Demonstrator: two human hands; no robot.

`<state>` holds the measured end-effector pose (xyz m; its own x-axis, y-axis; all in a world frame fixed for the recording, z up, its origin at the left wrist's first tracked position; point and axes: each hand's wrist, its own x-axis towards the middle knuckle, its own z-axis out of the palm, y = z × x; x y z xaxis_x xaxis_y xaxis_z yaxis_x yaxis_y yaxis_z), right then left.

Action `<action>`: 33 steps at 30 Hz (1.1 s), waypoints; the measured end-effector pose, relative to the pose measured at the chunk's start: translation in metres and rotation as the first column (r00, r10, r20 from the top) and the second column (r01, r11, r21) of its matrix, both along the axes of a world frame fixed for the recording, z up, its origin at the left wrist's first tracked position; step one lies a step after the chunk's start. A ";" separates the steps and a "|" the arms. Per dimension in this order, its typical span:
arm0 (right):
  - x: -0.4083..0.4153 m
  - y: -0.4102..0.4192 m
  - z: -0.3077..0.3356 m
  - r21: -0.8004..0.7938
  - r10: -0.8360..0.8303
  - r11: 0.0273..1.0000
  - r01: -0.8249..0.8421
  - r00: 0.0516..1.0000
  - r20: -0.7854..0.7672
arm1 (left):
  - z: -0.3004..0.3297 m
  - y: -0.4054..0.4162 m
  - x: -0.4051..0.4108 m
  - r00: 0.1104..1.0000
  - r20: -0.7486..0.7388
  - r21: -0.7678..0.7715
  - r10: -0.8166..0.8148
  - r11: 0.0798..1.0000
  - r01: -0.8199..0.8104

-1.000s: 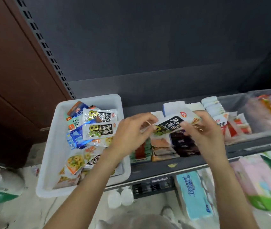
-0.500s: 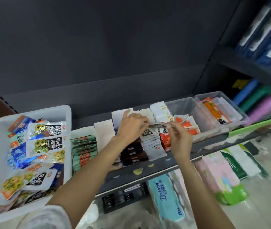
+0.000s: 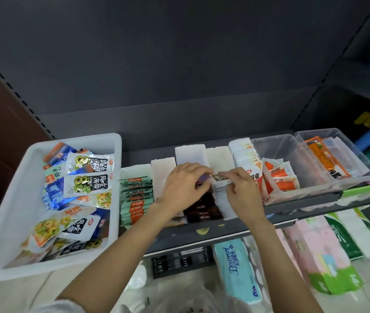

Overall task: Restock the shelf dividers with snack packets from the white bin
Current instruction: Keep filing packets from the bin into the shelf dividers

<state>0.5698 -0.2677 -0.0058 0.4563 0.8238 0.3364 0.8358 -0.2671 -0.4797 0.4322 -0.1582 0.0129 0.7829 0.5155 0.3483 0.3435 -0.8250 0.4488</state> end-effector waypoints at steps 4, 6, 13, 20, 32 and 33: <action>-0.059 0.016 0.042 0.181 0.203 0.970 -0.160 0.947 -0.250 | 0.010 0.005 -0.072 0.947 0.285 -0.097 0.150 0.987 -0.127; -0.098 0.032 0.054 0.210 0.343 0.935 -0.287 0.883 -0.319 | 0.005 0.016 -0.119 0.927 0.277 -0.125 0.253 0.966 -0.226; -0.223 0.113 0.028 -0.146 0.558 0.782 -0.606 0.784 -0.272 | -0.045 0.074 -0.270 0.782 -0.316 -0.108 0.537 0.799 -0.592; -0.296 0.172 -0.027 -0.712 0.584 0.537 -0.452 0.809 -0.073 | -0.066 0.097 -0.324 0.763 -0.525 -0.139 0.377 0.847 -0.514; -0.289 0.171 -0.024 -0.581 0.286 0.650 -0.490 0.866 -0.410 | -0.065 0.106 -0.328 0.741 -0.521 -0.161 0.423 0.805 -0.572; -0.285 0.169 -0.019 -0.555 0.256 0.676 -0.486 0.860 -0.441 | -0.064 0.106 -0.328 0.746 -0.518 -0.186 0.418 0.796 -0.576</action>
